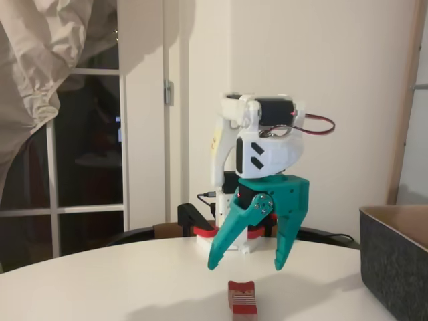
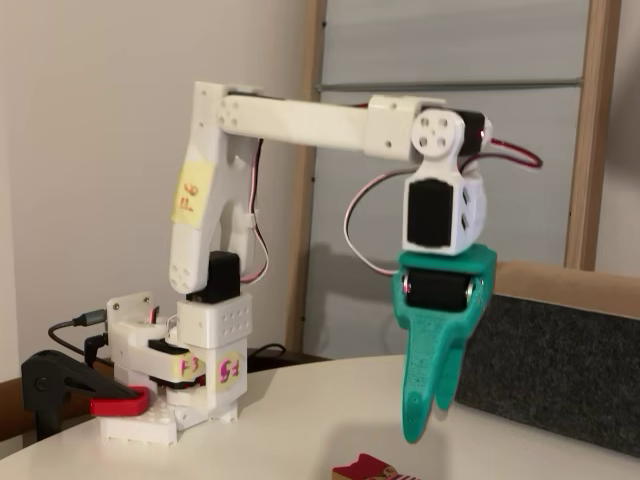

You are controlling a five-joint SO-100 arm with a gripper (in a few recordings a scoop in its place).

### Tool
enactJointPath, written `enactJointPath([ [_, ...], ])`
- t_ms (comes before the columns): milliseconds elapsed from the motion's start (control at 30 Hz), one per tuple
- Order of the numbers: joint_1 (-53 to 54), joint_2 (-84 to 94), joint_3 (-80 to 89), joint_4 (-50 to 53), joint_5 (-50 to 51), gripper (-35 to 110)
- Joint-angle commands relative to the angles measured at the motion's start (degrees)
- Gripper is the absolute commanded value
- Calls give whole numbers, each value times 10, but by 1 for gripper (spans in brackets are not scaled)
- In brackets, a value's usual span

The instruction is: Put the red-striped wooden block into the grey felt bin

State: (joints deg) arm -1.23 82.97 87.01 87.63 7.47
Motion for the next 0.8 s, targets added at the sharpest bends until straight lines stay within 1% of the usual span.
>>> enactJointPath([
  [0, 12, 2, -5, -6, 23, 41],
  [333, 69, 6, 27, -6, 95, 42],
  [533, 77, 29, 66, -11, 106, 42],
  [667, 82, 75, 130, -49, 112, 42],
  [767, 85, 92, 156, -55, 114, 43],
])
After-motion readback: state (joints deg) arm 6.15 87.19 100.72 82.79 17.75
